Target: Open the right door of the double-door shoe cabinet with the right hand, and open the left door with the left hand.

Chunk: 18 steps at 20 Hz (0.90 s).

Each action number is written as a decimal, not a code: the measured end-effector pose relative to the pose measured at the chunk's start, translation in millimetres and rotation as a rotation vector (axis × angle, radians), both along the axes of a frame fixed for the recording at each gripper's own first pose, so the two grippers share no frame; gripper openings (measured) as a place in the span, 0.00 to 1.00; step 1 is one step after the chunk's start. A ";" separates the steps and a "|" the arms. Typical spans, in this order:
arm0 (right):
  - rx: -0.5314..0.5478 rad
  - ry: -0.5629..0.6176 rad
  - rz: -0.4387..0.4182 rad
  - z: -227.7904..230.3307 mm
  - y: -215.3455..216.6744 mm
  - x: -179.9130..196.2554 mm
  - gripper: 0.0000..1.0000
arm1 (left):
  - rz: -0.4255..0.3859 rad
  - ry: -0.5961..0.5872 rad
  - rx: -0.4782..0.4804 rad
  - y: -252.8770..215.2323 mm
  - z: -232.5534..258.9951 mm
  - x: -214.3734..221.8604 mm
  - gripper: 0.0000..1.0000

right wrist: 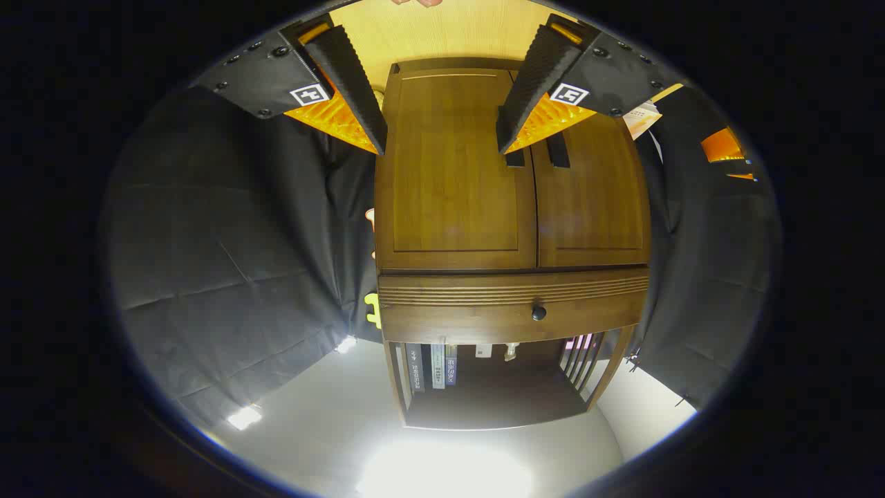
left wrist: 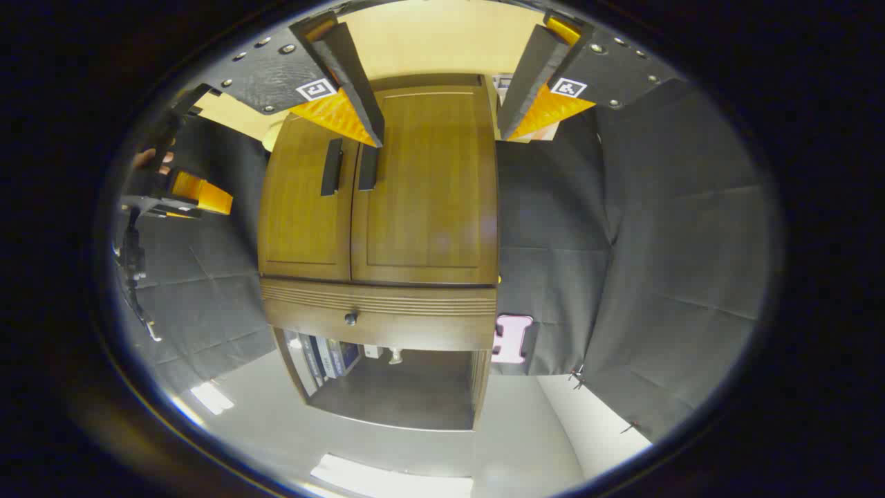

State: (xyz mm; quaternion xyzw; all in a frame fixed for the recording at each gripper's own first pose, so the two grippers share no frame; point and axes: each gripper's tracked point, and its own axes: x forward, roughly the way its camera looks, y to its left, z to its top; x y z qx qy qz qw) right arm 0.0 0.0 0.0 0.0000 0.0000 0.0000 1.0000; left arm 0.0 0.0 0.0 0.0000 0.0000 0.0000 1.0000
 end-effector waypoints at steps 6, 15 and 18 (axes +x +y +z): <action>0.005 0.032 0.003 -4.2 1.0 -2.5 1.00 | 0.005 0.001 0.009 -0.8 -1.7 -7.3 0.95; 0.024 0.042 0.036 -6.1 7.8 -2.1 1.00 | 0.024 0.023 0.041 -0.2 -6.2 -12.0 0.95; 0.013 0.054 0.048 -9.1 8.5 -1.3 1.00 | 0.030 0.038 0.026 1.2 -5.7 -13.0 0.95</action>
